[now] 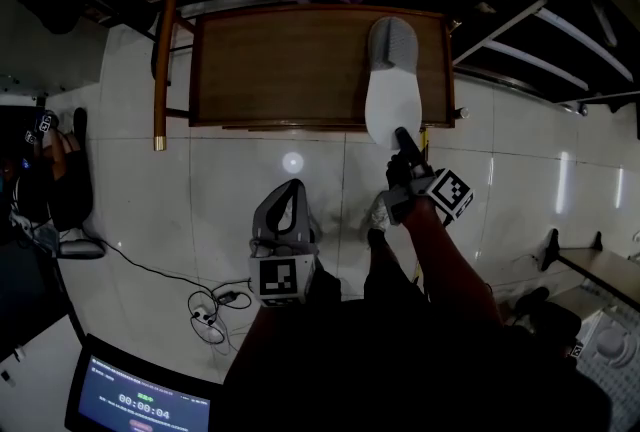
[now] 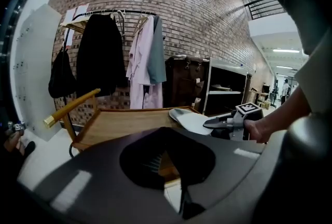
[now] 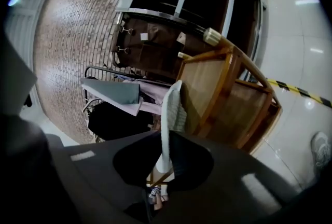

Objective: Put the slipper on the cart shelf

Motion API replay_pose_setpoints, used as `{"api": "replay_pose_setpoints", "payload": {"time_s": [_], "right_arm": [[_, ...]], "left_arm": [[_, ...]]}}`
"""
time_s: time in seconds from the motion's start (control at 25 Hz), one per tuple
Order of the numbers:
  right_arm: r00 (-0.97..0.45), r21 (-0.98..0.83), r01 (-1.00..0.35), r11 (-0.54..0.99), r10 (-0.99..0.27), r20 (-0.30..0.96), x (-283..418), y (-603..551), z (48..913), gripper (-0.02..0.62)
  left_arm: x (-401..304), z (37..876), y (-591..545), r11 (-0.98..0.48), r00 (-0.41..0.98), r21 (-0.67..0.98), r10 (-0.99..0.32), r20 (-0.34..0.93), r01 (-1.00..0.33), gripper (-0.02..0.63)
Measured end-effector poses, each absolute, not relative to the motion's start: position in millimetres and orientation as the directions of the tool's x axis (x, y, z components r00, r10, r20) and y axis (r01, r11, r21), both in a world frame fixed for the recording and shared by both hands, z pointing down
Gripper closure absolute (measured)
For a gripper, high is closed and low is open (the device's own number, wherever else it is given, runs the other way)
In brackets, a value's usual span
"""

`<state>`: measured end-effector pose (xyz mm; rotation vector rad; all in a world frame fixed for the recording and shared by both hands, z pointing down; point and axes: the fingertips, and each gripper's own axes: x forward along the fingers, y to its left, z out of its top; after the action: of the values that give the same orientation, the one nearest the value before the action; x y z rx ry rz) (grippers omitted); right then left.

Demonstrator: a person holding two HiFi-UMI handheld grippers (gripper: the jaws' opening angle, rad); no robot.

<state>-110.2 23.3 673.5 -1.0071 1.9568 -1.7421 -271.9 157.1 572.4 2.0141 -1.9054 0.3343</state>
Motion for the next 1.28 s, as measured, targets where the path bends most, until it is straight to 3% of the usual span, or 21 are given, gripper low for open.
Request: {"api": "replay_pose_setpoints", "payload": {"time_s": [0.08, 0.24, 0.32, 0.44, 0.6, 0.84, 1.28], "right_arm": [[-0.696, -0.938, -0.345, 0.046, -0.683, 0.222, -103, 30, 660, 0.560], [-0.665, -0.790, -0.590, 0.163, -0.653, 0.362, -71, 64, 633, 0.560], [-0.674, -0.738, -0.615, 0.278, -0.670, 0.310, -71, 70, 598, 0.560], [-0.634, -0.519, -0.722, 0.458, -0.739, 0.230, -67, 45, 551, 0.560], [-0.547, -0.211, -0.832, 0.512, -0.822, 0.161, -54, 48, 488, 0.559], [-0.482, 0.055, -0.874, 0.482, -0.876, 0.017, -50, 60, 413, 0.560], [-0.486, 0.134, -0.869, 0.476, -0.872, -0.059, -37, 58, 379, 0.558]], "left_arm": [[-272, 565, 155, -0.045, 0.075, 0.085, -0.918, 0.389, -0.995, 0.592], [-262, 547, 159, -0.061, 0.096, 0.102, -0.922, 0.376, -0.993, 0.592], [-260, 539, 156, -0.064, 0.112, 0.138, -0.921, 0.372, -0.988, 0.592], [-266, 529, 123, -0.088, 0.132, 0.152, -0.941, 0.312, -0.985, 0.592], [-262, 492, 108, -0.103, 0.124, 0.102, -0.964, 0.235, -0.990, 0.592], [-253, 428, 92, -0.118, 0.126, 0.068, -0.985, 0.116, -0.991, 0.592], [-249, 379, 83, -0.088, 0.089, 0.038, -0.996, 0.006, -0.995, 0.592]]}}
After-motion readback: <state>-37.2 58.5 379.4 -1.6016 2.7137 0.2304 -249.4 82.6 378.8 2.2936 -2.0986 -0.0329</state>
